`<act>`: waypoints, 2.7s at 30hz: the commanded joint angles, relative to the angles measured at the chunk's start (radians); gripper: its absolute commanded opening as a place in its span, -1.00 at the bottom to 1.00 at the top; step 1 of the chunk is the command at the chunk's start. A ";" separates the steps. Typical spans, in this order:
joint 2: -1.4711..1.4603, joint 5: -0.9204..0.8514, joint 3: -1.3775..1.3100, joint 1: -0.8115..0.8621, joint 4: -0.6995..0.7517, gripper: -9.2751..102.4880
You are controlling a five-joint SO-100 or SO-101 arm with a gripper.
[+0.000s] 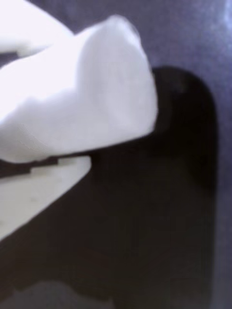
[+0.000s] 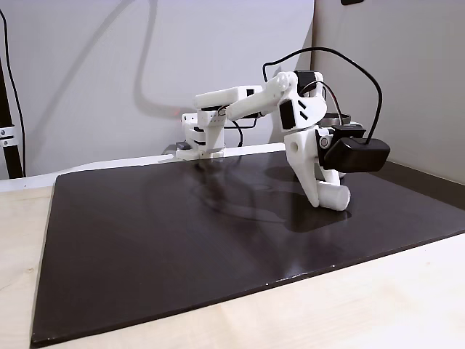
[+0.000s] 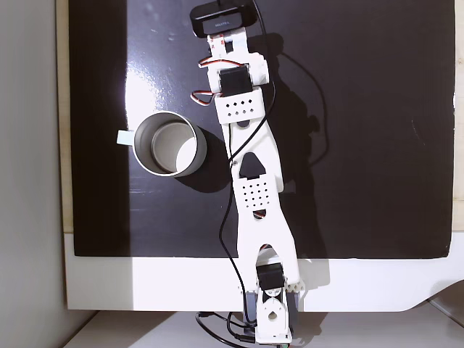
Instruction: Grasp a gauze and put it in the cup.
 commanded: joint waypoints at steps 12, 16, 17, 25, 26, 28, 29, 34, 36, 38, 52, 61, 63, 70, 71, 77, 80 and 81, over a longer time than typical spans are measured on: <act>-0.025 0.034 -0.144 0.025 0.009 -0.83; -0.012 0.031 -0.161 0.025 0.029 -0.83; 0.000 0.031 -0.161 0.023 0.041 -0.83; 0.172 0.035 -0.161 0.005 0.123 -0.83; 0.192 0.035 -0.161 0.003 0.130 -0.83; 0.229 0.035 -0.161 0.002 0.144 -0.83; 0.247 0.035 -0.161 0.002 0.152 -0.83; 0.362 0.055 -0.152 0.005 0.183 -0.83; 0.420 0.063 -0.121 0.008 0.183 -0.83; 0.483 0.074 -0.078 0.011 0.183 -0.83; 0.985 0.054 0.423 -0.034 0.186 -0.83; 1.216 0.092 0.813 -0.138 0.187 -0.83; 1.255 0.112 0.891 -0.170 0.187 -0.83; 1.281 0.199 1.020 -0.256 0.187 -0.83; 1.276 0.213 1.029 -0.267 0.187 -0.83; 1.266 0.279 1.101 -0.328 0.186 -0.83; 1.244 0.314 1.103 -0.357 0.186 -0.83; 1.236 0.327 1.103 -0.368 0.184 -0.83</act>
